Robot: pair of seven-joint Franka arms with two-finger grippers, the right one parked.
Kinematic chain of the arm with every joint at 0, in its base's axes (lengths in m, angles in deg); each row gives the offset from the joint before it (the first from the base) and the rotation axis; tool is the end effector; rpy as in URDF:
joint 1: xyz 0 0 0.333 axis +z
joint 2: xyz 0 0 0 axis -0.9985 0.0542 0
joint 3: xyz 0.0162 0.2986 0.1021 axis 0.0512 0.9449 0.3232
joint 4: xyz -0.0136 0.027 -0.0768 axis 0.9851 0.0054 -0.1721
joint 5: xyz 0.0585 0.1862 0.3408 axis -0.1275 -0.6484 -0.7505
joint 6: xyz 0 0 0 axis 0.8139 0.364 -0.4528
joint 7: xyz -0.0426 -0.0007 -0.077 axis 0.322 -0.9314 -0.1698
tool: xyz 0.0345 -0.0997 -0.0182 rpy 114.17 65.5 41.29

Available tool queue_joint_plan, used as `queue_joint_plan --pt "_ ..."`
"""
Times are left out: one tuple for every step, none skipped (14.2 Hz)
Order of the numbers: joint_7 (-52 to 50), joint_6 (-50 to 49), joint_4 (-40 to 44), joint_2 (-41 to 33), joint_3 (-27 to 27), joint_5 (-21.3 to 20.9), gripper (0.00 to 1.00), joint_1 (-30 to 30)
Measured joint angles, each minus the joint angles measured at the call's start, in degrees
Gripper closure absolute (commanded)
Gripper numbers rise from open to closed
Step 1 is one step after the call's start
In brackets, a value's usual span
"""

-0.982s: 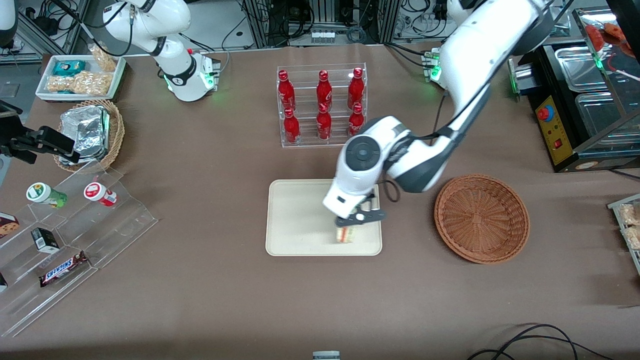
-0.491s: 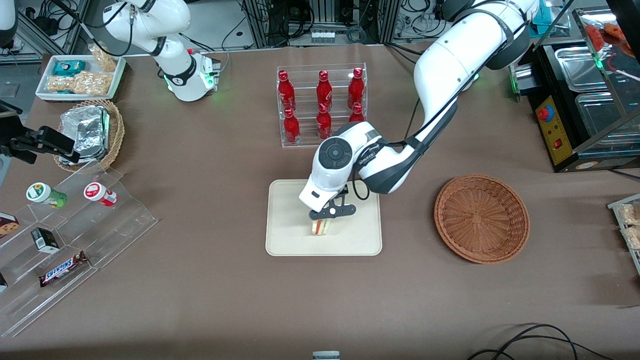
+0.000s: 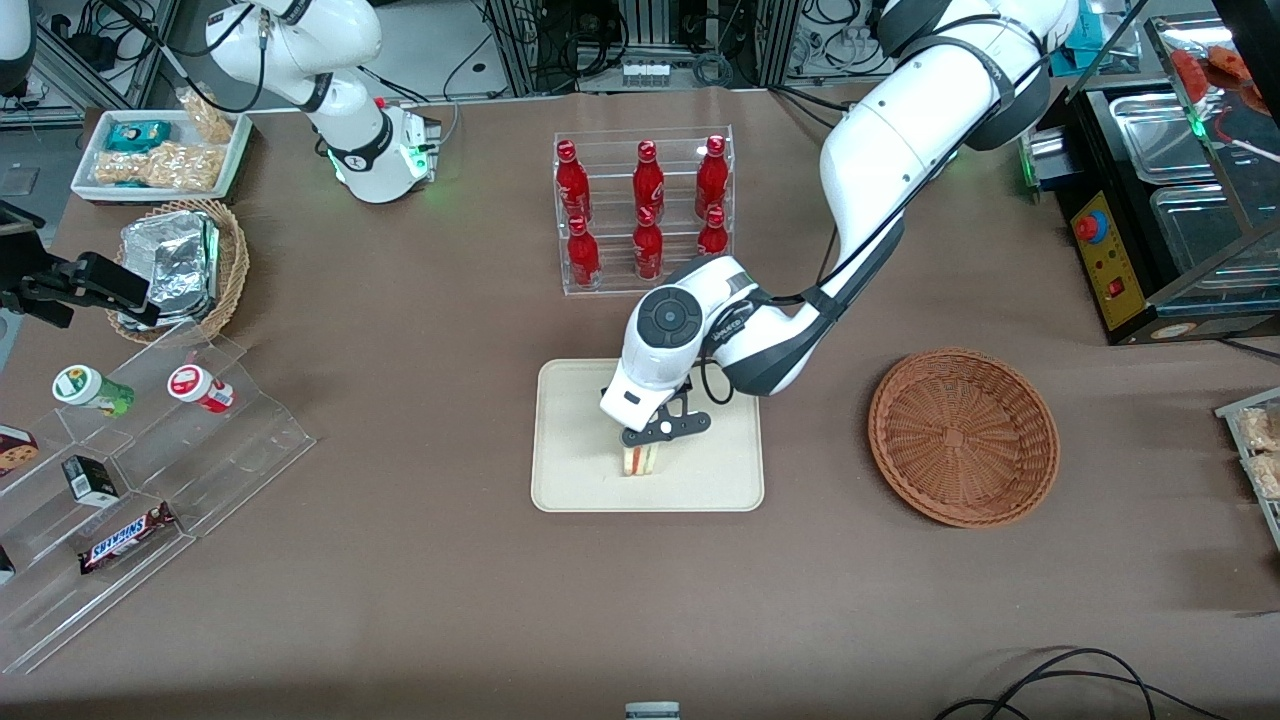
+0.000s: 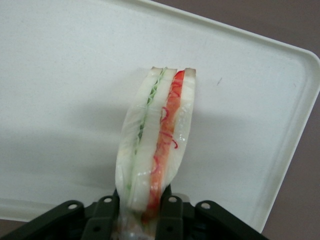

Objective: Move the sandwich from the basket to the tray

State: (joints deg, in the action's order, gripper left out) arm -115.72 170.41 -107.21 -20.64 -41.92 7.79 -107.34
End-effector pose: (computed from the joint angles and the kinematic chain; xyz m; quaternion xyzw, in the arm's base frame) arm 0.5424 -0.5098 0.2534 0.9910 0.1166 -0.0281 0.0595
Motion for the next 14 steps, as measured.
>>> queue_joint_plan --pt "-0.25 0.01 0.07 0.0 0.11 -0.02 0.0 -0.14" --pt "-0.48 0.01 0.22 0.0 0.12 -0.07 0.0 -0.25" --pt "-0.7 0.01 0.52 -0.04 0.12 -0.14 0.0 -0.32" --pt "-0.93 0.0 0.89 -0.27 0.13 -0.17 0.0 -0.31" --pt "-1.21 -0.42 1.41 -0.95 0.14 -0.18 0.0 -0.22" --pt "-1.45 -2.05 2.05 -2.34 0.17 -0.19 0.0 -0.04" --pt "-1.56 -4.69 2.6 -4.37 0.19 -0.19 0.0 0.16" --pt "-1.56 -8.19 3.06 -7.07 0.2 -0.29 0.0 0.38" --pt "-1.58 -12.23 3.41 -10.32 0.26 -0.39 0.0 0.64" --pt "-1.69 -16.11 3.51 -13.52 0.35 -0.39 0.0 0.9" --pt "-1.77 -19.8 3.44 -16.5 0.5 -0.39 0.0 1.32" --pt "-1.77 -22.58 3.25 -18.76 0.73 -0.41 0.0 2.14" --pt "-1.57 -24.18 2.77 -20.46 0.87 -0.41 0.0 3.79" --pt "-1.02 -24.76 2.09 -21.56 0.9 -0.35 0.0 5.95"
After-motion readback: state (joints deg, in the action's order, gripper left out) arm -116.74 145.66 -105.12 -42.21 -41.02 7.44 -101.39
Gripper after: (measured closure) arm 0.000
